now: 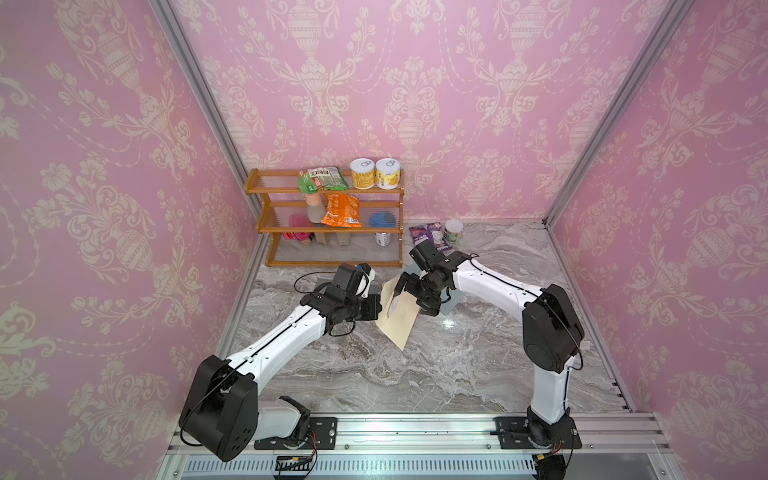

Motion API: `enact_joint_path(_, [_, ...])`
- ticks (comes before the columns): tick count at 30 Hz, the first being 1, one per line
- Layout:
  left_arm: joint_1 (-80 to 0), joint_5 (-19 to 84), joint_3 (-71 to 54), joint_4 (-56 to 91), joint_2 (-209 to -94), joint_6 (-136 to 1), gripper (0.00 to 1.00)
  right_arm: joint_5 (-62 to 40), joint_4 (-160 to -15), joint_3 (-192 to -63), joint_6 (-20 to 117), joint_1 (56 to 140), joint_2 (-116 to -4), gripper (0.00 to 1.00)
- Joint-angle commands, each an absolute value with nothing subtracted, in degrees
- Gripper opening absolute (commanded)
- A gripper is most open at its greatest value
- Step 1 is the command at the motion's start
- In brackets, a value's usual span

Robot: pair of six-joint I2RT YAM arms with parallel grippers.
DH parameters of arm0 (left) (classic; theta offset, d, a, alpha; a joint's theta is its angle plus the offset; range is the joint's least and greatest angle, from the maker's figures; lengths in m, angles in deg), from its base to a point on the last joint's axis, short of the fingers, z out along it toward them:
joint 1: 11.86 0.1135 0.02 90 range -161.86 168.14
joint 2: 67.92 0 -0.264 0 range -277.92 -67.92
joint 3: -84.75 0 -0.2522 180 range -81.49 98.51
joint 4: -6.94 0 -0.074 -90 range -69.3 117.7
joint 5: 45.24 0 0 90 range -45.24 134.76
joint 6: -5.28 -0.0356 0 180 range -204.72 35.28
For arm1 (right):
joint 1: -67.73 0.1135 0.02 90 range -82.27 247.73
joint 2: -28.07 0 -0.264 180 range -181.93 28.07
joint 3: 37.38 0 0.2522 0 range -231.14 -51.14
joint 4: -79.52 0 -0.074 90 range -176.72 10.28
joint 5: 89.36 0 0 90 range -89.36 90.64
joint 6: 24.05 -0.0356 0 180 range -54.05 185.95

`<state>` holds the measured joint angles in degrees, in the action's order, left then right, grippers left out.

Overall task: Fold the letter paper in half and place it into the envelope
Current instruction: Place the letter paper in the envelope.

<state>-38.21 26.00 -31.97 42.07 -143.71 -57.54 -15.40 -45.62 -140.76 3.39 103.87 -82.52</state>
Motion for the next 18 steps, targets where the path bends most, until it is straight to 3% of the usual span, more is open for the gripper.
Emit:
enact_joint_path(1, [-37.43, 26.07, -33.92, 39.13, -142.80, -54.65, 0.00, -14.33, -43.39, -142.00, 5.83, 104.03, -81.12, 1.00])
enact_joint_path(18, [-37.42, 23.16, -33.72, 38.19, -141.55, -54.95, 0.00, -15.51, -41.99, -148.10, 6.75, 104.40, -90.80, 1.00])
